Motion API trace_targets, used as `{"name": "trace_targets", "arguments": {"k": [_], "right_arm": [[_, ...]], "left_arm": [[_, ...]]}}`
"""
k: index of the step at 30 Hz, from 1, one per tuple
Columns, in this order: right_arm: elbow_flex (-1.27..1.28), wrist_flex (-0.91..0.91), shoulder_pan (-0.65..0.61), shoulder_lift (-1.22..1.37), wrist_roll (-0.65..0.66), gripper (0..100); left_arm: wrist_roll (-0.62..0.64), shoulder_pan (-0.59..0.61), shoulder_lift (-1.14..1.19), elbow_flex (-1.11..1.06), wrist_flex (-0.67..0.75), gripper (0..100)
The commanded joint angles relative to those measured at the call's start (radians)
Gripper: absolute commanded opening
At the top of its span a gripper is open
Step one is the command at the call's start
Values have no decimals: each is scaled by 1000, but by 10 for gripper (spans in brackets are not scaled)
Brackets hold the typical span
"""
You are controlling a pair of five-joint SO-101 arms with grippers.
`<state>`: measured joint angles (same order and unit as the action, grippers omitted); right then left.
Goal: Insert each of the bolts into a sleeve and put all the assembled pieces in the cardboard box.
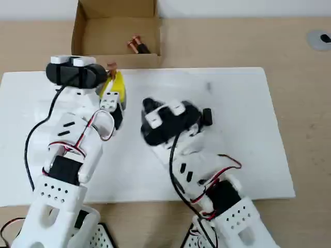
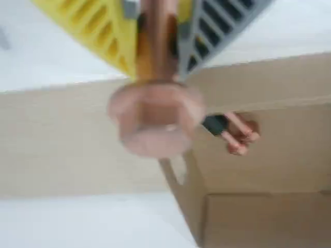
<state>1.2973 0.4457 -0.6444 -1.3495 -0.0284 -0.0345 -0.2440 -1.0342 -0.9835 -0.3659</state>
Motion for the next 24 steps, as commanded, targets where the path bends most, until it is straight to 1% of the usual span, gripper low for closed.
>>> {"name": "trace_targets", "arguments": {"k": [1,4,10,16,19,24], "right_arm": [[42,-12,-24,-41,15,10],[67,-14,-24,-38,12,10],[104,-91,-24,-38,11,10],[104,-117,-58,-38,11,10],[104,-117,-87,-38,11,10],[104,-117,-113,-38,11,10]], "left_arm": [[0,-37,-22,12,26,5],[15,-51,-33,11,23,5],[155,-43,-143,3,20,5],[239,-51,-315,-104,18,5],[301,-72,-415,-150,-23,5],[304,-112,-541,-209,-41,5]]}}
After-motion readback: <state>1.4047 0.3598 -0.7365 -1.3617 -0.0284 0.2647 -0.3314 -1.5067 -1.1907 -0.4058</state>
